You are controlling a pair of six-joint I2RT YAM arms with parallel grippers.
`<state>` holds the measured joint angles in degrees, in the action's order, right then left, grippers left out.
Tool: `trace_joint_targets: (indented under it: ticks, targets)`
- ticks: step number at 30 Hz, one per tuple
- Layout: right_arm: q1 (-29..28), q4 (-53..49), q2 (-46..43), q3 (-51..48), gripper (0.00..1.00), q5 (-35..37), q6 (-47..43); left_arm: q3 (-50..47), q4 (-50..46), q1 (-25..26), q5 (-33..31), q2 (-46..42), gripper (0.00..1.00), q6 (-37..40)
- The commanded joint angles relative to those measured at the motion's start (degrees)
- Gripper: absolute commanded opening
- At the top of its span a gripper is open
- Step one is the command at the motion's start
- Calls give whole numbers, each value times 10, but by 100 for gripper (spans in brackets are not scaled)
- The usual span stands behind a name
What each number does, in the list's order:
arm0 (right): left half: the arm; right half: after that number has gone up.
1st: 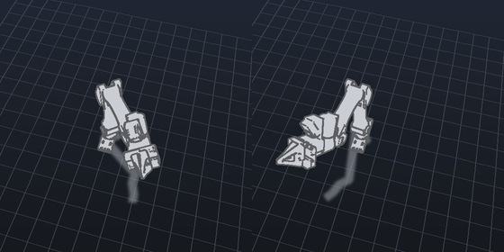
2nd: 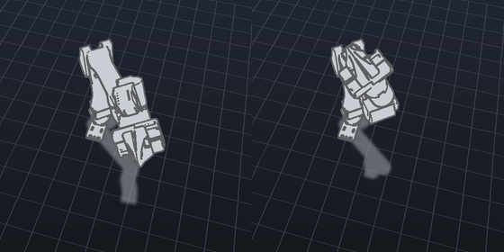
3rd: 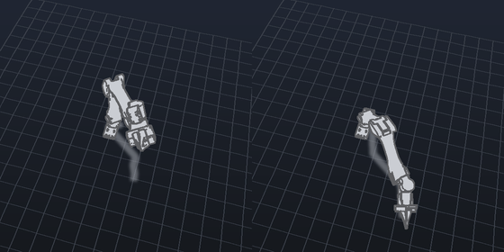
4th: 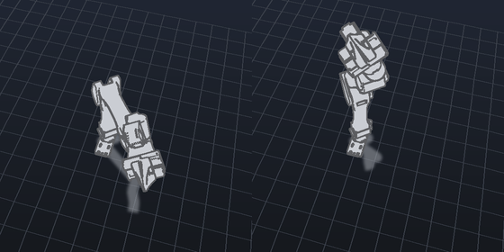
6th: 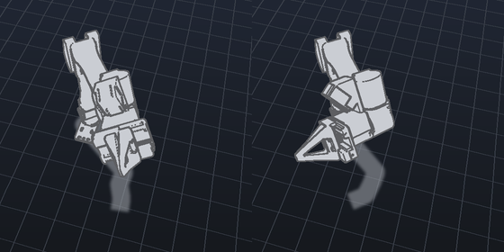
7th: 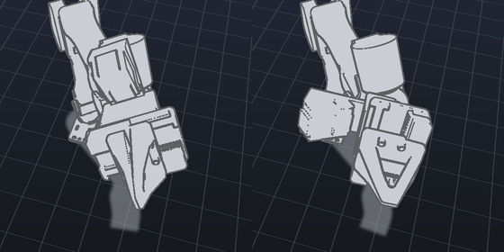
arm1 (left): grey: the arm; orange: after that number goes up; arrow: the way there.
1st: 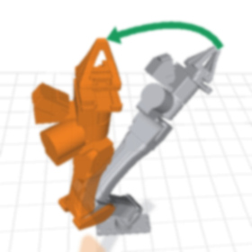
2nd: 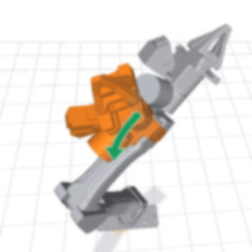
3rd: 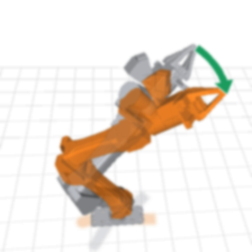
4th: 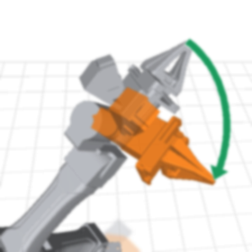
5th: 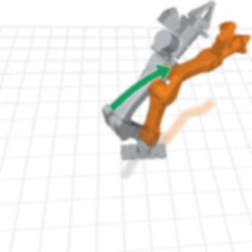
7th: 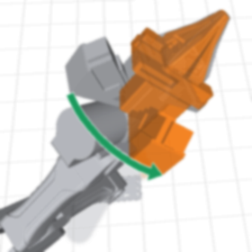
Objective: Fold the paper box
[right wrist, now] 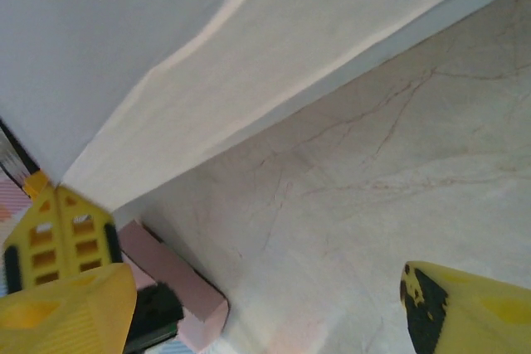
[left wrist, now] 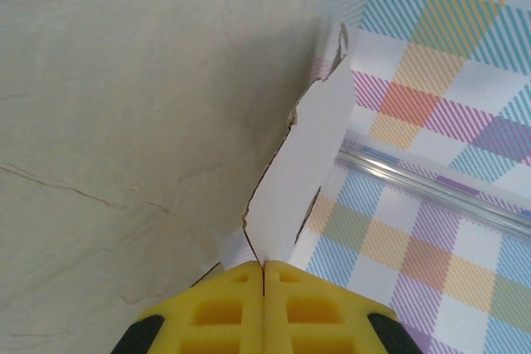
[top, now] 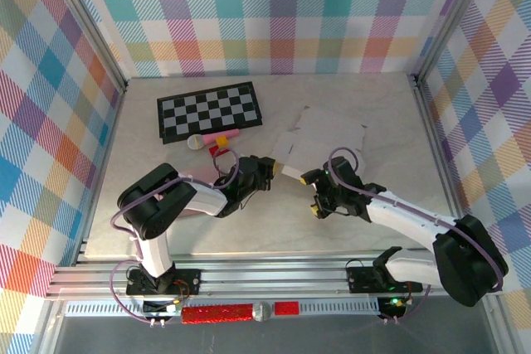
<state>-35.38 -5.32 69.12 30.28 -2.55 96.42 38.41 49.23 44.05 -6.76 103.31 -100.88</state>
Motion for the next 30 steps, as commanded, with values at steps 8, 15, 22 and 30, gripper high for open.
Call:
trace_joint_targets:
  ticks: [8, 15, 22, 30]
  targets:
    - [-4, 214, 69, -5, 84, 169, 30, 11, -11, 18, -16, -34, 0, -28]
    - [-4, 217, 72, 12, 74, 170, 28, 2, -16, 18, -21, -44, 0, -31]
    - [-4, 128, 10, 33, 44, 185, 29, 7, -21, 18, -22, -45, 0, -30]
    - [6, 95, 4, 41, 17, 186, 36, 26, -21, 19, -12, -43, 0, -28]
